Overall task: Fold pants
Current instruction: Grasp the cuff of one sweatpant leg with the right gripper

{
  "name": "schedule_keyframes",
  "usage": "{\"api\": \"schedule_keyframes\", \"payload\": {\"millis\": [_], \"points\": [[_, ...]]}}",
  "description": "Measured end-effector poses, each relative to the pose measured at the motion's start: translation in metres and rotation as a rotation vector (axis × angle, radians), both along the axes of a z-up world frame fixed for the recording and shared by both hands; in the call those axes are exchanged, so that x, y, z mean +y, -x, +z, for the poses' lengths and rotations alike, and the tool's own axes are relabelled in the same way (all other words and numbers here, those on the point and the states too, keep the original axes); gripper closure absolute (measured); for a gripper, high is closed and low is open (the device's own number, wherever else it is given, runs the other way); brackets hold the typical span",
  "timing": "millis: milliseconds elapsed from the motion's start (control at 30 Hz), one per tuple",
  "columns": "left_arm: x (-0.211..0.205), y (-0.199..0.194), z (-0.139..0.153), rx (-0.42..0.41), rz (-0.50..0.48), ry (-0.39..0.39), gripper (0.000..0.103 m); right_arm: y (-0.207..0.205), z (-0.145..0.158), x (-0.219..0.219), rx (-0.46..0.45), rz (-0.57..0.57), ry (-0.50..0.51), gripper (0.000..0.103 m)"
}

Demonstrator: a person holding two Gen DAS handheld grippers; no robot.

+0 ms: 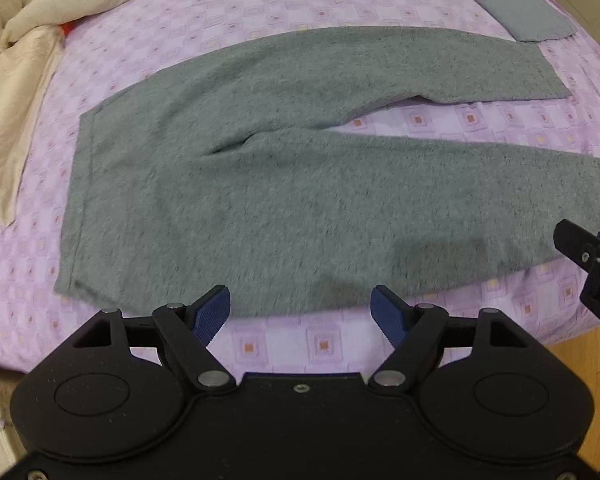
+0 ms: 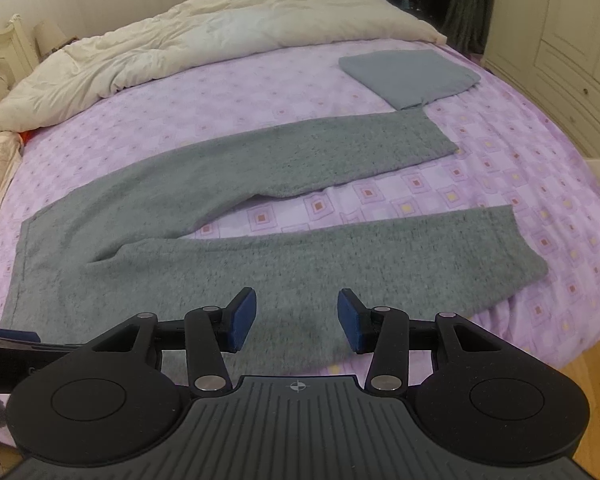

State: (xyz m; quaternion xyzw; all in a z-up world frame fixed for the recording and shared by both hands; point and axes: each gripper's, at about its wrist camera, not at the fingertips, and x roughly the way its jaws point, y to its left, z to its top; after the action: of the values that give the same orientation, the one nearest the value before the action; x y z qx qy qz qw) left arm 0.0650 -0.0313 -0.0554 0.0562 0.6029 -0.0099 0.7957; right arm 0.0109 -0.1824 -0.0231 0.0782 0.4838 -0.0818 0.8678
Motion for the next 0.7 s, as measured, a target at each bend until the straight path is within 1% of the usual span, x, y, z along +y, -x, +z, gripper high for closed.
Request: {"api": "schedule_keyframes", "payload": {"millis": [33,100,167,233,333,500,600,700], "points": [[-0.001,-0.006,-0.001,-0.002,-0.008,0.002,0.025,-0.004,-0.003,-0.003,0.006,-0.008,0.006,0.064],[-0.002,-0.018,-0.004,-0.009,-0.018,0.006,0.026,-0.013,-0.007,-0.01,0.02,-0.029,0.015,0.069],[-0.003,-0.027,-0.007,-0.016,-0.029,0.01,0.029,-0.016,-0.01,-0.021,0.002,-0.059,0.023,0.069],[-0.007,-0.036,-0.011,-0.027,-0.047,0.004,0.031,-0.014,-0.012,-0.037,-0.028,-0.112,0.051,0.069],[-0.016,-0.044,-0.015,-0.036,-0.083,-0.011,0.034,-0.01,-0.014,-0.068,-0.054,-0.158,0.088,0.069],[-0.033,-0.051,-0.02,-0.046,-0.11,-0.028,0.034,-0.014,-0.028,-0.143,-0.011,-0.263,0.126,0.069],[-0.043,-0.053,-0.024,-0.044,-0.081,-0.037,0.034,-0.023,-0.043,-0.186,0.006,-0.266,0.148,0.069],[-0.054,-0.052,-0.028,-0.024,-0.007,-0.05,0.034,-0.038,-0.063,-0.222,0.04,-0.226,0.157,0.069]]}}
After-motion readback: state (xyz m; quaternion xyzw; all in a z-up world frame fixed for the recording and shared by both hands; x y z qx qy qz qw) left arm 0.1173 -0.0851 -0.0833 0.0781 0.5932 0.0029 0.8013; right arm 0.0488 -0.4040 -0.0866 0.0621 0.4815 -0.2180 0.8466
